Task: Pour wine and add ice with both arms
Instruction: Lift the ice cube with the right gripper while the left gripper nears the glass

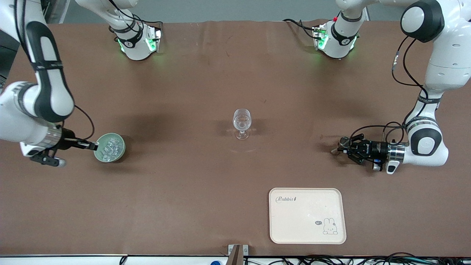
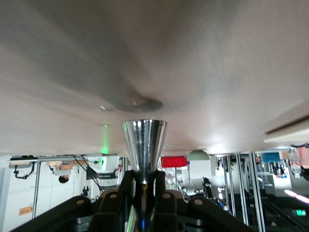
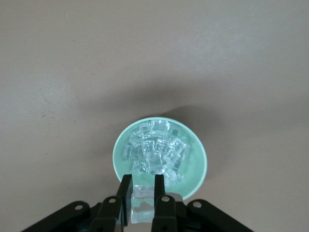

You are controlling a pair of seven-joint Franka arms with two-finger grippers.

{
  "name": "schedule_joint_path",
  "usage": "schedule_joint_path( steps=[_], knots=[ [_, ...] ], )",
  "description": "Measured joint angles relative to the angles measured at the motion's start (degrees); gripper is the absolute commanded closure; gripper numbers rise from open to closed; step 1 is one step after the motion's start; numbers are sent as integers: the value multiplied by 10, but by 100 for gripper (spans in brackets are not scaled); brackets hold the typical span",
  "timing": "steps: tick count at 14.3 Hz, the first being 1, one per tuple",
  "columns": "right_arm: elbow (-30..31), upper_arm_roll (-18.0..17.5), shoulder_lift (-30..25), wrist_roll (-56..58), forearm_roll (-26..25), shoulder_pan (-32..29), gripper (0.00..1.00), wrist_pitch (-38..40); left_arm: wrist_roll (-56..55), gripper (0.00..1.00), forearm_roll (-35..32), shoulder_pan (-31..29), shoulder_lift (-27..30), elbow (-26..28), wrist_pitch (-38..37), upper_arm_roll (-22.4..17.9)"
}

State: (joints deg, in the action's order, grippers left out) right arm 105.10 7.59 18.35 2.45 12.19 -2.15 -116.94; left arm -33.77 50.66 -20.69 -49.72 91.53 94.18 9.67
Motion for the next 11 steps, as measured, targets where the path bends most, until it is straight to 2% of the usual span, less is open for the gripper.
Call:
schedule_joint_path(
  steps=[3, 5, 8, 11],
  knots=[
    [-79, 0, -4, 0, -47, -4, 94, 76, -46, 99, 15, 0, 3, -7, 8, 40],
    [-120, -3, -13, 0, -57, -2, 94, 110, -92, 99, 19, 2, 14, -13, 27, 73],
    [-140, -8, -56, 1, -83, 17, 94, 129, -153, 99, 19, 7, 45, -12, 58, 122],
    [-139, -11, -106, 0, -95, 44, 94, 141, -209, 99, 19, 36, 76, -7, 94, 148]
  ],
)
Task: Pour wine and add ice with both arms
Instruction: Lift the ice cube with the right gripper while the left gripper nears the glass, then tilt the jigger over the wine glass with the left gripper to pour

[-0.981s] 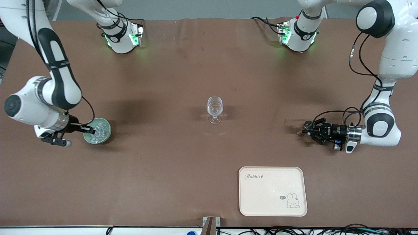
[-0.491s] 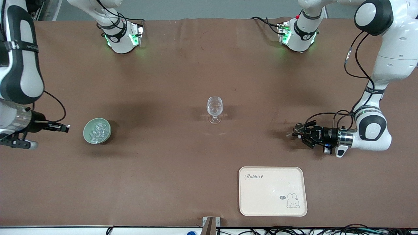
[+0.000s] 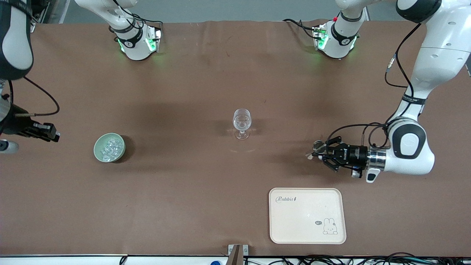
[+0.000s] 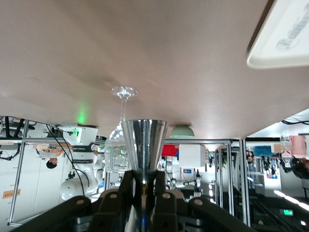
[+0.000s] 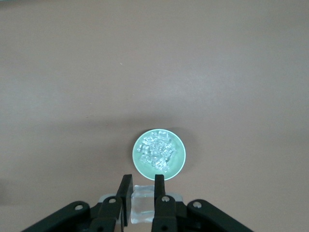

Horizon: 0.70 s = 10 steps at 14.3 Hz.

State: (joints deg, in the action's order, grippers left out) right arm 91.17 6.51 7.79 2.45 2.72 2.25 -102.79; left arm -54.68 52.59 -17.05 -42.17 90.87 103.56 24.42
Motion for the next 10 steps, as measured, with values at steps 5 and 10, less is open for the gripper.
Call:
schedule_joint_path(
  steps=[5, 10],
  knots=[
    [44, 2, -87, 1, -3, 1, 94, 28, -82, 99, 0, 90, 76, 46, 81, 2],
    [75, 5, -131, 1, -4, 0, 94, 44, -129, 99, 0, 146, 147, 106, 125, 2]
  ],
)
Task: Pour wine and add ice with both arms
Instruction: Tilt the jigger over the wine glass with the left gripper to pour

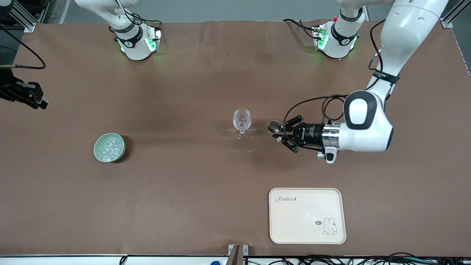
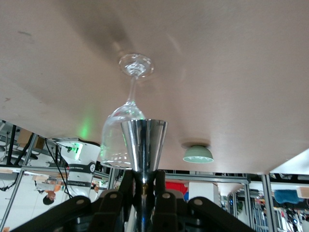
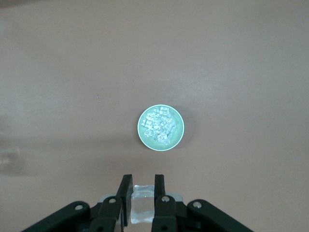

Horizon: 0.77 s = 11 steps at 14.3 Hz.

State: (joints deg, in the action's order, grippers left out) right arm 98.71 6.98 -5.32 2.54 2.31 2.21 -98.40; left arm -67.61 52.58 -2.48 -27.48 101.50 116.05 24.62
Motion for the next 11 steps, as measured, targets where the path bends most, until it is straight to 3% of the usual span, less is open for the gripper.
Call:
schedule_joint_path(
  steps=[5, 11],
  knots=[
    [-11, 2, 0, 0, 0, 0, 94, -5, -43, 99, -7, 47, 58, 58, 49, 0],
    [-33, 1, 2, 0, 0, 0, 94, -6, -154, 99, -97, 102, 66, 70, 106, -1]
  ],
)
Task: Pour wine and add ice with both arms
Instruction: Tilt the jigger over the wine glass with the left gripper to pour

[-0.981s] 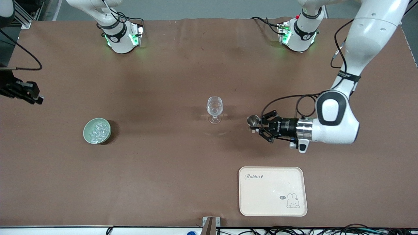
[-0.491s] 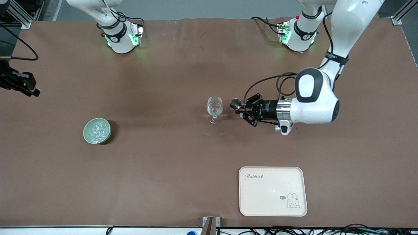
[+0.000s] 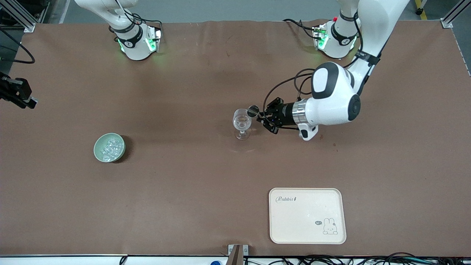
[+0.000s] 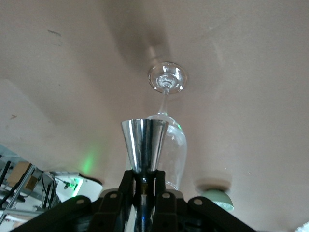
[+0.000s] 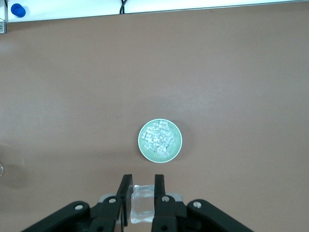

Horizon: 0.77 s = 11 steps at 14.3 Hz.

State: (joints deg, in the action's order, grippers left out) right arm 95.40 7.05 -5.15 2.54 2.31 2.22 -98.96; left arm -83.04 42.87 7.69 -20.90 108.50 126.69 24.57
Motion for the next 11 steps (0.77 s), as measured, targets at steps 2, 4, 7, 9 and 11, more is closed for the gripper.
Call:
schedule_joint_path(
  steps=[2, 4, 7, 9, 11],
  knots=[
    [0, -1, 2, 0, 0, 0, 94, 0, -36, 99, -35, 6, 1, 0, 6, 0],
    [0, -1, 2, 0, 0, 0, 93, 0, -67, 99, -66, 10, 2, 0, 7, 0],
    [0, -1, 3, 0, 0, 0, 93, 6, -85, 99, -79, 16, 3, -1, 9, 0],
    [0, -1, 3, 0, 0, 0, 93, 9, -85, 99, -79, 14, 3, -3, 11, -1],
    [0, -1, 3, 0, 0, 0, 93, 10, -69, 99, -78, 10, 3, -7, 11, -2]
  ],
)
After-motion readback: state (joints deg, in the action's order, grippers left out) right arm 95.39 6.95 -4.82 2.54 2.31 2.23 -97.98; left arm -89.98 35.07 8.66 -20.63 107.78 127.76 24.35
